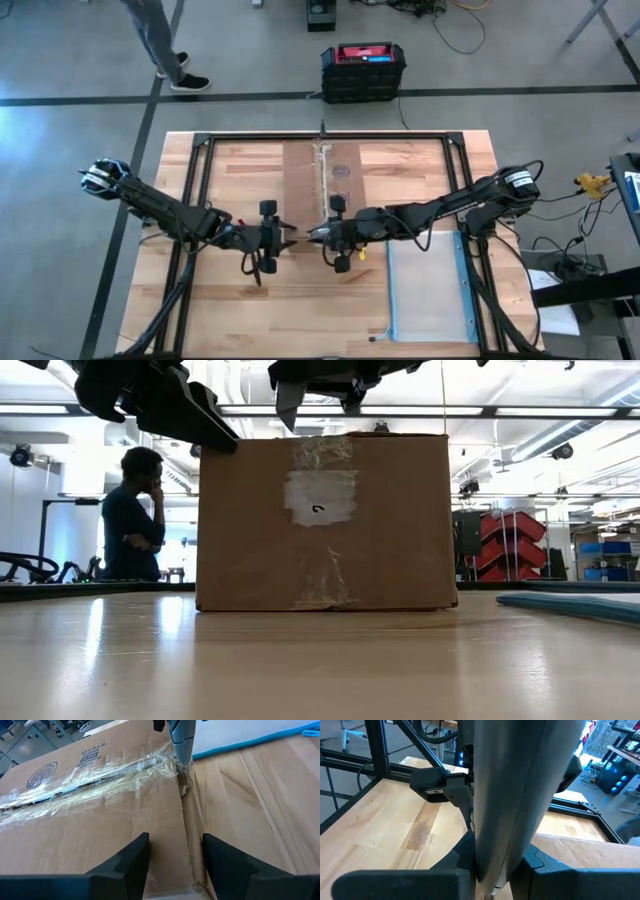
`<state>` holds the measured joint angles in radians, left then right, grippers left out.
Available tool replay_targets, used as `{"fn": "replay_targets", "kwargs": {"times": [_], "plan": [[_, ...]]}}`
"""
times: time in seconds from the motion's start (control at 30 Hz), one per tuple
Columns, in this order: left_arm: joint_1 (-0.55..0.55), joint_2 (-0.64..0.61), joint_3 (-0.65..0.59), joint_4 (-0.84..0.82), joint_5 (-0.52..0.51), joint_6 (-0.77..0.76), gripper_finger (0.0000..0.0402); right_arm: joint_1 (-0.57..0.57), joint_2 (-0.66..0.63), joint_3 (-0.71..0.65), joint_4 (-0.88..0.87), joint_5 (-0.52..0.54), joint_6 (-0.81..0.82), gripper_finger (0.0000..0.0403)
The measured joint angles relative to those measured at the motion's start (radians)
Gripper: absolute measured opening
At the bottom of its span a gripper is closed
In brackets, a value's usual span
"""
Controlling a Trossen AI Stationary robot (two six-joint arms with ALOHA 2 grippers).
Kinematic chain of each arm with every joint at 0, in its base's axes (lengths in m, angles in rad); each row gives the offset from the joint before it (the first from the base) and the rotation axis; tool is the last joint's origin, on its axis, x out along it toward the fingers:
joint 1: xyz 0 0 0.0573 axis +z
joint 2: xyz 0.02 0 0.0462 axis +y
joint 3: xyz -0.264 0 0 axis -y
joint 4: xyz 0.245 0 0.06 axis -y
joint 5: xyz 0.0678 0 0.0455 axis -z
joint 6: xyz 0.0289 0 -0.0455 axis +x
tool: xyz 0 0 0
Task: Unpack boxes
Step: Open the cardboard box using a gray knife
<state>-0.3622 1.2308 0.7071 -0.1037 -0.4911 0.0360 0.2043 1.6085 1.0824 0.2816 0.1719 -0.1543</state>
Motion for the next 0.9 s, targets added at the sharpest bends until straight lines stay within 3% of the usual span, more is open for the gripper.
{"fn": "replay_targets", "kwargs": {"times": [0.9], "plan": [[0.000,0.000,-0.001,-0.002,0.002,-0.014,0.0162,-0.005,0.036,0.006,0.032,0.011,-0.022,0.0050]]}}
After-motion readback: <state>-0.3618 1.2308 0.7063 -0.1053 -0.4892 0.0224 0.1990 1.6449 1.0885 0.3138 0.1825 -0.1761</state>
